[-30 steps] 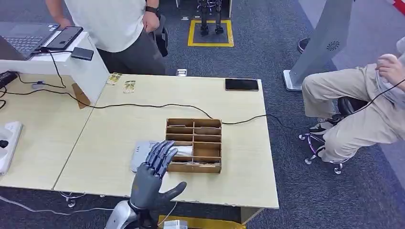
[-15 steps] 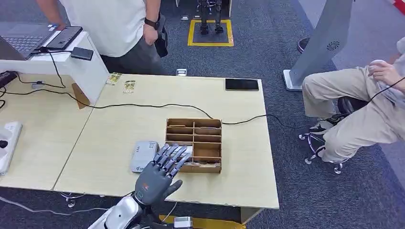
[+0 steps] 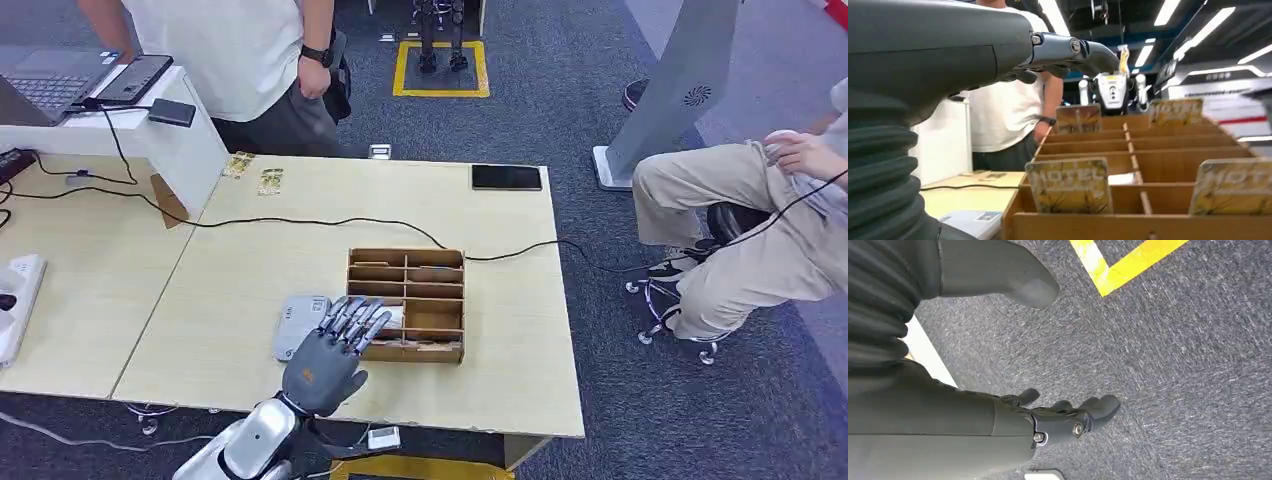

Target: Pass the card to the sensor for recognition and then transmit it.

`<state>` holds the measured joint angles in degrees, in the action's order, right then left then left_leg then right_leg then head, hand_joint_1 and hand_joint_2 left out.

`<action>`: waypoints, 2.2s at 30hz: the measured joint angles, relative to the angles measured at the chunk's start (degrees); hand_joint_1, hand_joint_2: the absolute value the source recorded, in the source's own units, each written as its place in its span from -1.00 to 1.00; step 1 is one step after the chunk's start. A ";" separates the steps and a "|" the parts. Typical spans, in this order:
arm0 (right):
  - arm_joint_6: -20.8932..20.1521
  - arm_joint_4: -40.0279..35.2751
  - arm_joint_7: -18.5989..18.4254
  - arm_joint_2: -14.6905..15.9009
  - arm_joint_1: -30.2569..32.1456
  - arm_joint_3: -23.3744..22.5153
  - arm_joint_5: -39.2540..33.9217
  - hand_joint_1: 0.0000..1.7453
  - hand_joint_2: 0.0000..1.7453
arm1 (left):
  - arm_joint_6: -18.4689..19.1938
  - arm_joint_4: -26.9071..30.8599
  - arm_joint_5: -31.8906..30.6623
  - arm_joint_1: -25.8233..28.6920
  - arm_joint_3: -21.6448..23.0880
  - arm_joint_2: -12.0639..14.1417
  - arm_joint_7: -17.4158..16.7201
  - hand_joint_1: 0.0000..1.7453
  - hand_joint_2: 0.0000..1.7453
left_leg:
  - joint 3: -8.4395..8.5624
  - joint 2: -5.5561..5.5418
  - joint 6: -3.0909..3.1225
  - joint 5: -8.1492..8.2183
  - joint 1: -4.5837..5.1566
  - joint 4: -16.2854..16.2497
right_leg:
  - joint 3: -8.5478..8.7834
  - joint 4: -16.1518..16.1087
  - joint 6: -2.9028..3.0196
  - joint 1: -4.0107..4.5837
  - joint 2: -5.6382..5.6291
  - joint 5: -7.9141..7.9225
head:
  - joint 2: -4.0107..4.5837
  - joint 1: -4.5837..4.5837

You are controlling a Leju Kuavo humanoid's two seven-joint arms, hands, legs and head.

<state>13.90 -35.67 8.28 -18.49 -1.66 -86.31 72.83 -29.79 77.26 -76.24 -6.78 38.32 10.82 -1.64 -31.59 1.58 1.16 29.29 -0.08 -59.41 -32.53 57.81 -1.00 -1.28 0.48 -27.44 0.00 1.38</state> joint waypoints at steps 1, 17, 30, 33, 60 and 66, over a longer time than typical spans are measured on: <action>0.00 -0.07 -0.02 0.00 0.00 -0.04 0.00 -1.00 1.00 | 0.63 -0.09 -0.13 -0.20 0.00 0.00 -0.54 -1.00 1.00 | 0.00 0.00 0.00 0.00 0.00 0.00 | 0.00 0.00 0.00 0.00 0.00 0.00 | 0.00 0.02; 0.28 -0.13 -0.57 -0.02 -0.01 -0.44 0.02 -1.00 1.00 | 6.34 -0.20 0.74 -2.01 -0.02 0.74 -3.50 -1.00 1.00 | 0.00 0.00 0.00 0.00 0.00 0.00 | 0.00 0.00 0.00 0.00 0.00 0.00 | 0.00 0.02; 0.33 -0.13 -0.57 -0.02 0.00 -0.46 0.90 -1.00 1.00 | 6.38 -0.20 2.23 -2.00 0.00 1.46 -2.27 -1.00 1.00 | 0.00 0.00 0.00 0.00 0.00 0.00 | 0.00 0.00 0.00 0.00 0.00 0.00 | 0.00 0.02; 0.33 -0.13 -0.57 -0.02 0.00 -0.46 0.92 -1.00 1.00 | 6.95 -0.09 2.80 -2.00 -0.02 1.75 -1.61 -1.00 1.00 | 0.00 0.00 0.00 0.00 0.00 0.00 | 0.00 0.00 0.00 0.00 0.00 0.00 | 0.00 0.02; 0.52 -0.13 -0.63 -0.02 -0.01 -0.48 1.77 -1.00 1.00 | 9.46 1.86 5.33 -1.88 0.77 3.06 0.18 0.50 1.00 | 0.00 0.00 0.00 0.00 0.00 0.00 | 0.00 0.00 0.00 0.00 0.00 0.00 | 0.00 0.00; 0.68 -0.13 -0.63 -0.02 -0.03 -0.48 1.90 -1.00 1.00 | 11.15 1.62 6.54 -1.91 1.51 3.06 0.72 1.00 1.00 | 0.00 0.00 0.00 0.00 0.00 0.00 | 0.00 0.00 0.00 0.00 0.00 0.00 | 0.00 0.02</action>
<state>14.58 -35.80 7.65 -18.51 -1.69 -86.79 74.73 -18.64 78.88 -69.70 -8.69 39.82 13.88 -0.92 -31.60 1.58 1.16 29.29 -0.08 -59.41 -32.53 57.81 -1.00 -1.28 0.48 -27.44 0.00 1.40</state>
